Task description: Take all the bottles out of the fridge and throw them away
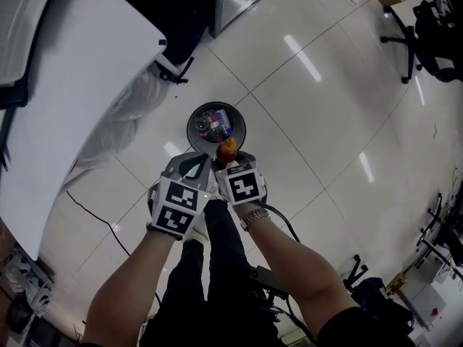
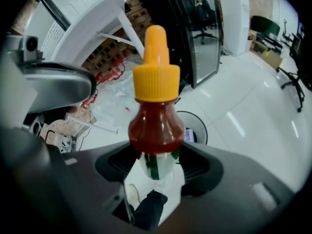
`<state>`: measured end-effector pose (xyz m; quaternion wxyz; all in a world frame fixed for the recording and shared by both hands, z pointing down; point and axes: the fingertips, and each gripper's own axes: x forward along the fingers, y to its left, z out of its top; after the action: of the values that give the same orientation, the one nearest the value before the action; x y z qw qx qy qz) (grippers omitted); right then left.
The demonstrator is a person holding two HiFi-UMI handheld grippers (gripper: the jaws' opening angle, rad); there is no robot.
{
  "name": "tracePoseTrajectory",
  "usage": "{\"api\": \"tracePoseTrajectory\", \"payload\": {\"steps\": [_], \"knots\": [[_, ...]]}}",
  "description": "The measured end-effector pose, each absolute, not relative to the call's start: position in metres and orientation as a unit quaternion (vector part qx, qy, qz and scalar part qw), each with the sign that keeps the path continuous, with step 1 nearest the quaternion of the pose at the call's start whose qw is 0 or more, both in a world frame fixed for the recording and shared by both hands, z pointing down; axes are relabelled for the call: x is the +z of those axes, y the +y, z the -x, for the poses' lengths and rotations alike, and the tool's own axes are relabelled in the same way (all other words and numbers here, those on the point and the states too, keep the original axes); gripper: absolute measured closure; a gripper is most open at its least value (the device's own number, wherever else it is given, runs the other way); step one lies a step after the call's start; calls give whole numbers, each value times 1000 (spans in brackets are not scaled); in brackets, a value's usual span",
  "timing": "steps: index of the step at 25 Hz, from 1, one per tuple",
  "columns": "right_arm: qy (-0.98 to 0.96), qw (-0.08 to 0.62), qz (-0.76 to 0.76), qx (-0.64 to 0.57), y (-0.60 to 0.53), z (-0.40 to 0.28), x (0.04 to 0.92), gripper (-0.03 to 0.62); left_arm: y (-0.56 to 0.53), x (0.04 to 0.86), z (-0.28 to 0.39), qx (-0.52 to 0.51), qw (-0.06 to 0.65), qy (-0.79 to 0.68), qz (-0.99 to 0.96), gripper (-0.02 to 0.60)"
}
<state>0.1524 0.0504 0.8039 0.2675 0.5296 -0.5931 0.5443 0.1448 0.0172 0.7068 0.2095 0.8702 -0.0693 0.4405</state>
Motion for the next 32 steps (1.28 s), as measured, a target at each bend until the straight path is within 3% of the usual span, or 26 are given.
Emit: {"api": "tracePoseTrajectory", "payload": {"steps": [9, 19, 32], "knots": [[-567, 277, -553, 544, 48, -171, 828, 315, 13, 724, -137, 449, 217, -67, -864, 578], [-579, 279, -538, 546, 59, -147, 816, 316, 11, 715, -124, 446, 221, -80, -863, 578], [-643, 272, -527, 485, 36, -119, 729, 351, 7, 649, -93, 419, 206, -128, -875, 578]]}}
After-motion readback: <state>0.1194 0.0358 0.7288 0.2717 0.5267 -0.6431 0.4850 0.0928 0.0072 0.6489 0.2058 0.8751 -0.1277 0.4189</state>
